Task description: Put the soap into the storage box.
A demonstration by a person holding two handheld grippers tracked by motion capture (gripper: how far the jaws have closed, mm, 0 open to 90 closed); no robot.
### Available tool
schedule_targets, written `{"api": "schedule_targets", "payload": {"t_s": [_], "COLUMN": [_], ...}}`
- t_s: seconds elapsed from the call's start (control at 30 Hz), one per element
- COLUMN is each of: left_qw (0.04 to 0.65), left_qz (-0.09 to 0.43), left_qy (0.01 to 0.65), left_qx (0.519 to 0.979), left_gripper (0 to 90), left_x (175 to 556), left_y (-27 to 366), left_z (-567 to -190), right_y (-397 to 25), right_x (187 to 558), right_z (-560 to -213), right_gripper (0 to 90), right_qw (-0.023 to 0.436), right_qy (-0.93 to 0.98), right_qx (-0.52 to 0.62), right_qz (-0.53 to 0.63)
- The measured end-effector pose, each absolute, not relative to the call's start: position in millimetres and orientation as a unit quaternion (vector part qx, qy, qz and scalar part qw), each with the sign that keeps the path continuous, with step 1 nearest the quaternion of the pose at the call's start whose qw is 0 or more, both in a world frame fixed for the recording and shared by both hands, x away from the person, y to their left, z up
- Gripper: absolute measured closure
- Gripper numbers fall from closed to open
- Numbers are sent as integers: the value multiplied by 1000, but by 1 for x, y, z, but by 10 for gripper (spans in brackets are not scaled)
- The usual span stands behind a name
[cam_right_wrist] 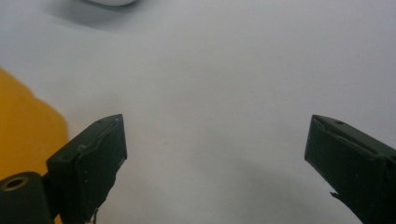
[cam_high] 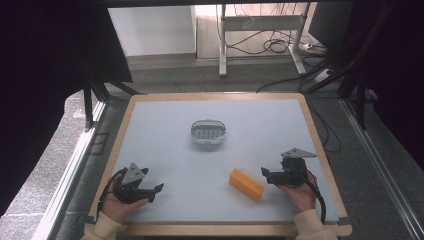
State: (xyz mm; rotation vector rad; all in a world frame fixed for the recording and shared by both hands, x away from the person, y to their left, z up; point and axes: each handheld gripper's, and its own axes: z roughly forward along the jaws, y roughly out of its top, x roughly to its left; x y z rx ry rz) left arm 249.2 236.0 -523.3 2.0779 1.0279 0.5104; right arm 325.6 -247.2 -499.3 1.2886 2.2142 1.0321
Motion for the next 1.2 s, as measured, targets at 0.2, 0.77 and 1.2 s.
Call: {"api": "schedule_targets", "payload": {"t_s": [0.2, 0.77, 1.2], "left_qw": [377, 381, 392], "left_qz": [202, 201, 185], "left_qy": [405, 403, 409], "left_qx": [808, 808, 803], "left_gripper": [208, 206, 205], "left_x": [250, 248, 247], "left_y": [236, 233, 234], "left_z": [-523, -521, -522], "right_y": [-250, -254, -244], "right_x": [328, 316, 307], "right_z": [-499, -486, -471], "right_gripper": [64, 128, 172], "right_qw": [166, 207, 183], "right_qy": [776, 782, 790], "right_qx": [467, 459, 435], "right_qz": [390, 367, 392]}}
